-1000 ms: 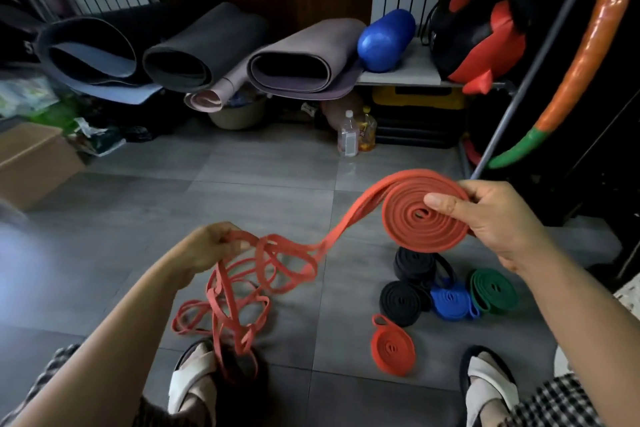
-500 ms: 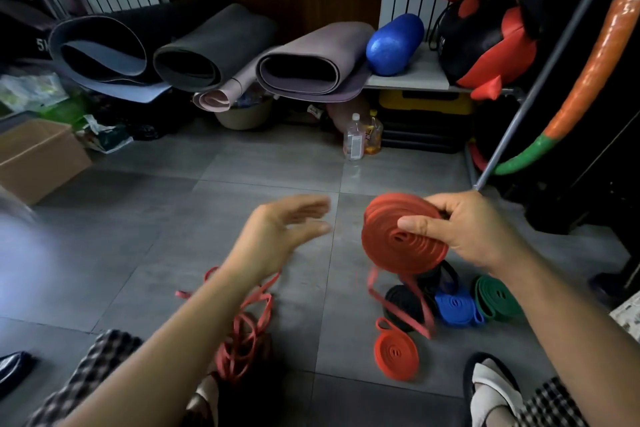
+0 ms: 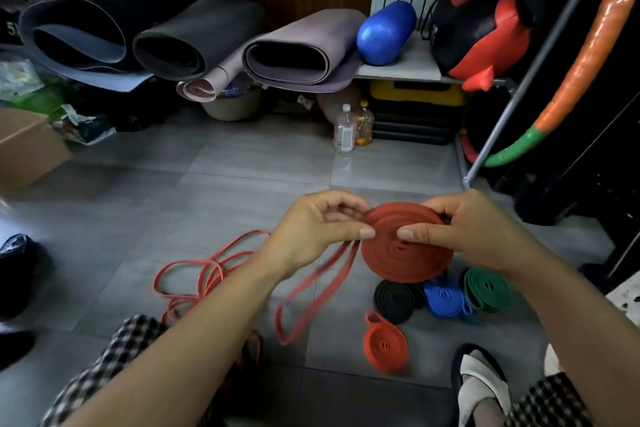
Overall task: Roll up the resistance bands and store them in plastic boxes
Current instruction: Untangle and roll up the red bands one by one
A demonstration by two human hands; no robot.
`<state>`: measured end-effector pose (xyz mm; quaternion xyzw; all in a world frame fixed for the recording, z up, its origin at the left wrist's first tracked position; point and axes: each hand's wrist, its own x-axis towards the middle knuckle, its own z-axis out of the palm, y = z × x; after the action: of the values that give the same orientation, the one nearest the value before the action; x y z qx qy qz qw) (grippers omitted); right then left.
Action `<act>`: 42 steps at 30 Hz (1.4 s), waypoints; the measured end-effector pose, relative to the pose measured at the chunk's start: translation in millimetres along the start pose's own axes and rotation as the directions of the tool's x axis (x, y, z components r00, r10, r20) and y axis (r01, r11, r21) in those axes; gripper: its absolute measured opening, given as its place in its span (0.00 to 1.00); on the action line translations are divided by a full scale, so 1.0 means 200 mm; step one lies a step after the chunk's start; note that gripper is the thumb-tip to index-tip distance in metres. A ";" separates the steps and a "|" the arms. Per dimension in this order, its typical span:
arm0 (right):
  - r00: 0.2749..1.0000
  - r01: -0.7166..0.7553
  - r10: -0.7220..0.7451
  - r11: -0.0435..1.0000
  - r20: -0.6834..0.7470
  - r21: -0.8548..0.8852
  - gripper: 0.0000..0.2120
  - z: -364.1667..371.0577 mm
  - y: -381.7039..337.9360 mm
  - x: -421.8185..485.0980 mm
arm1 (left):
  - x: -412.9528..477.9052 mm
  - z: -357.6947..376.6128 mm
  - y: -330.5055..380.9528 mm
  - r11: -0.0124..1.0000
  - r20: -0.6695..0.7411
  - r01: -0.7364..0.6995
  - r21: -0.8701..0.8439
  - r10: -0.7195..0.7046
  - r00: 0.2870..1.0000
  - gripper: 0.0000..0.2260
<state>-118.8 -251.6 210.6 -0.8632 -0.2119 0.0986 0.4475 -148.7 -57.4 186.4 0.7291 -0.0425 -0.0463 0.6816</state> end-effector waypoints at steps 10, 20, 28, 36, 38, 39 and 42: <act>0.999 -0.035 0.036 0.978 0.000 -0.208 0.12 0.02 0.01 0.01 | 0.01 -0.03 0.03 0.979 -0.002 0.111 0.169 -0.113 0.994 0.07; 0.992 -0.086 0.102 0.980 -0.078 0.181 0.13 0.04 0.02 -0.01 | -0.01 0.04 -0.07 0.986 -0.101 0.148 -0.081 -0.156 0.983 0.05; 0.984 -0.106 0.156 0.909 -0.092 0.402 0.09 0.05 0.03 -0.02 | -0.02 0.06 -0.09 0.856 0.036 0.281 -0.434 -0.295 0.955 0.09; 0.957 -0.093 0.237 0.799 -0.168 0.594 0.08 0.13 0.08 0.03 | -0.01 0.11 -0.14 0.711 -0.040 0.303 -0.634 -0.422 0.906 0.05; 0.951 -0.077 0.245 0.780 -0.189 0.621 0.07 0.15 0.08 0.04 | 0.00 0.12 -0.16 0.695 -0.076 0.290 -0.658 -0.444 0.893 0.05; 0.944 -0.072 0.260 0.764 -0.204 0.641 0.05 0.17 0.08 0.05 | 0.00 0.12 -0.16 0.683 -0.085 0.279 -0.675 -0.448 0.890 0.06; 0.891 -0.048 0.354 0.696 -0.284 0.717 0.02 0.21 0.07 0.07 | 0.00 0.17 -0.17 0.605 -0.055 0.254 -0.755 -0.444 0.895 0.09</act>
<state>-117.9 -222.1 176.4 -0.6515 0.0346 0.0413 0.7568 -152.3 -87.8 149.7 0.3896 0.2051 -0.1051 0.8917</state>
